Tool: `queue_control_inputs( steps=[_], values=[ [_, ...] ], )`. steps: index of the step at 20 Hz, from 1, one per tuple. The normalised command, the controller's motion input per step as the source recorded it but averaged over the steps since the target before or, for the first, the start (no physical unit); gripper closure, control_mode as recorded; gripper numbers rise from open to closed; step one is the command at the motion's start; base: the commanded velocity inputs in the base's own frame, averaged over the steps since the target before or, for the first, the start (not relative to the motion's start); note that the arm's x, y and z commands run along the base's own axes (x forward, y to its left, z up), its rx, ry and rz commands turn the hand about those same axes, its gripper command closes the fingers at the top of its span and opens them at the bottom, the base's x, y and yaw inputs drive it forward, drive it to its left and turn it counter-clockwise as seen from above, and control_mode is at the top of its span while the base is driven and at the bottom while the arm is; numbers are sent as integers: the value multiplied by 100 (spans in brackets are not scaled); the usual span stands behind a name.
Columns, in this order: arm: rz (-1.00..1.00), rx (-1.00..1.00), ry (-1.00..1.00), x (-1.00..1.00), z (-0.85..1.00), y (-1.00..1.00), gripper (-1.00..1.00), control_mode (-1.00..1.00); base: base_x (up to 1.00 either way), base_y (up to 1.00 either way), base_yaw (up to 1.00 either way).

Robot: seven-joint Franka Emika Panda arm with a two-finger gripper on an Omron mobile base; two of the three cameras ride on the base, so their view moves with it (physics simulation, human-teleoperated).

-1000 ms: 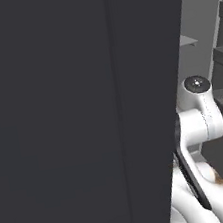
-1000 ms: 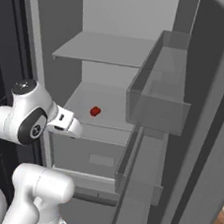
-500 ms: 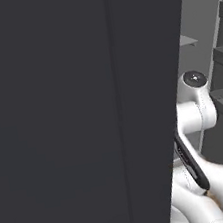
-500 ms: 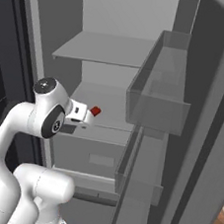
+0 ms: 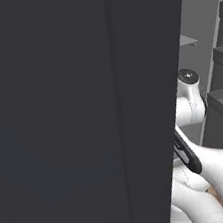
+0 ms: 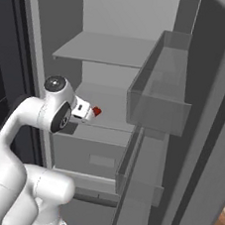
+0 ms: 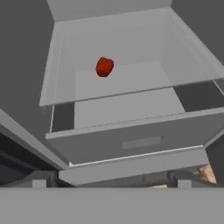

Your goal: Place the cold items (potato and bell pepper) from the fridge in one tupperware on the dining counter. Place the warm items (kebab skewer and hot dog) in the stove area in another tupperware.

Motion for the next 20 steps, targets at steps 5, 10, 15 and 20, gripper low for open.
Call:
queue_control_inputs(
  steps=[5, 10, 15, 20],
  values=[
    [0, 0, 0, 54, -7, 33, -100, -100, 0, 0, 0],
    [0, 0, -4, 71, -29, 18, -100, -100, 0, 0, 0],
    [2, 0, -1, 75, -30, 0, -100, -100, 0, 0, 0],
    [0, 0, 0, 68, -13, 0, -100, -100, 0, 0, 0]
  ],
)
